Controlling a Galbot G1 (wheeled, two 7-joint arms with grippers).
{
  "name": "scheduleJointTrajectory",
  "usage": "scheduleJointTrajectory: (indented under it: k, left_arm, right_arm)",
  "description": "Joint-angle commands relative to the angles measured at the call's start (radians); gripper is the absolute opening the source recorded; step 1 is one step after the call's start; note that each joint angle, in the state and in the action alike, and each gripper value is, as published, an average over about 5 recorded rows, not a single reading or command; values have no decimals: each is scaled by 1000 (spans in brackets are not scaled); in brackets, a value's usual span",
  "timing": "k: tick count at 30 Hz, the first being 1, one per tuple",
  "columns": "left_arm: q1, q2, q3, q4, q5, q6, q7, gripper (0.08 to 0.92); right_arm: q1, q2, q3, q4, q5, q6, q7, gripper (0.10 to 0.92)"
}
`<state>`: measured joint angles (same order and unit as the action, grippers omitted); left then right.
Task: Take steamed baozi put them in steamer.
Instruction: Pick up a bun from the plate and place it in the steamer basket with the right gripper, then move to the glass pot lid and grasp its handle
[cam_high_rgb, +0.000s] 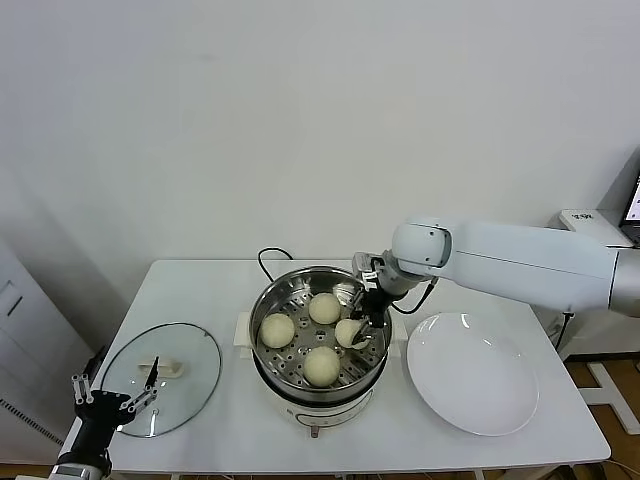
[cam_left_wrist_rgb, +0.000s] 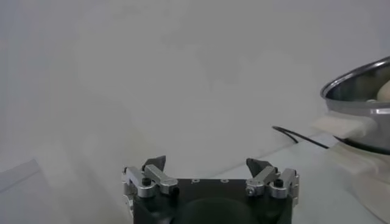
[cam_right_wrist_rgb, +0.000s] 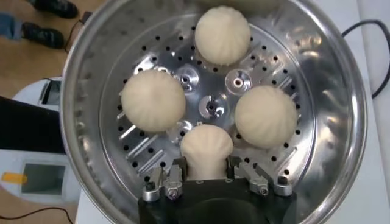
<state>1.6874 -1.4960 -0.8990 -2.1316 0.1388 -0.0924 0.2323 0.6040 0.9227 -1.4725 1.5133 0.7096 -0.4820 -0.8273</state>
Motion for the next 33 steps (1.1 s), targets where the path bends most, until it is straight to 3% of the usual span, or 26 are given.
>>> scheduleJointTrajectory:
  k: [1,11,17,23,28,33]
  left_arm:
    - [-1,1,0,-1,-2,1,0,823]
    - [-5,6,4,1,-1,3,2,823]
    - [-11,8,3,8,-4,4,-1,823]
    - [-21,17,11,4,-3,9,-4,823]
    - [-33,30,11,1,-9,19,-17,823]
    - [-36,37,22,-15,-5,27,-27,823]
  right_arm:
    - [-11,-5,-4,7,-9,-15,27,477]
    - [95,-30,16,12,90,15,-25,760]
    - [61,-86,166,-49,212,68,19,821]
    - [-234,-154,537,-127,356,223,436,823]
    - [-578,-164,946,-151,364,376,809,823]
    - [-916,-139,1332,-164,295,472,994,823]
